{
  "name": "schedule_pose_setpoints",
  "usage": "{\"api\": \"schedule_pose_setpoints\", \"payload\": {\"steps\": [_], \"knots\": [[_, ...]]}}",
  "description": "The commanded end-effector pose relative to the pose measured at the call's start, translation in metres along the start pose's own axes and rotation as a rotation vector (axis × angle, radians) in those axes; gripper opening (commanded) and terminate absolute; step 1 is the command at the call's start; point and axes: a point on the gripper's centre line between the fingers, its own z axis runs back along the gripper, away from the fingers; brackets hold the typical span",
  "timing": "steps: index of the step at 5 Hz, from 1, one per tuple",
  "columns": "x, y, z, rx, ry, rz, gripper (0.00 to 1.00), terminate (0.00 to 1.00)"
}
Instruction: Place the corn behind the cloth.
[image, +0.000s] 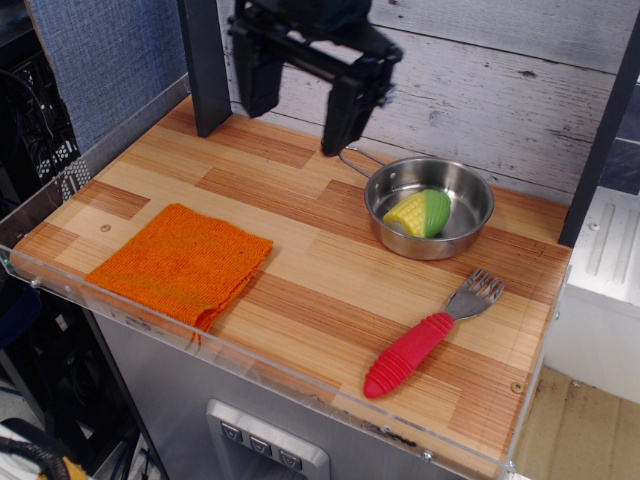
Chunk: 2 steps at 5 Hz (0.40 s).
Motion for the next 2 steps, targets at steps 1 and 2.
{"api": "schedule_pose_setpoints", "payload": {"steps": [1,2], "knots": [[0.062,-0.028,-0.007,-0.046,-0.087,-0.078,1.00,0.00],[0.077,-0.045,-0.043,-0.095,-0.107,-0.202,1.00,0.00]]}}
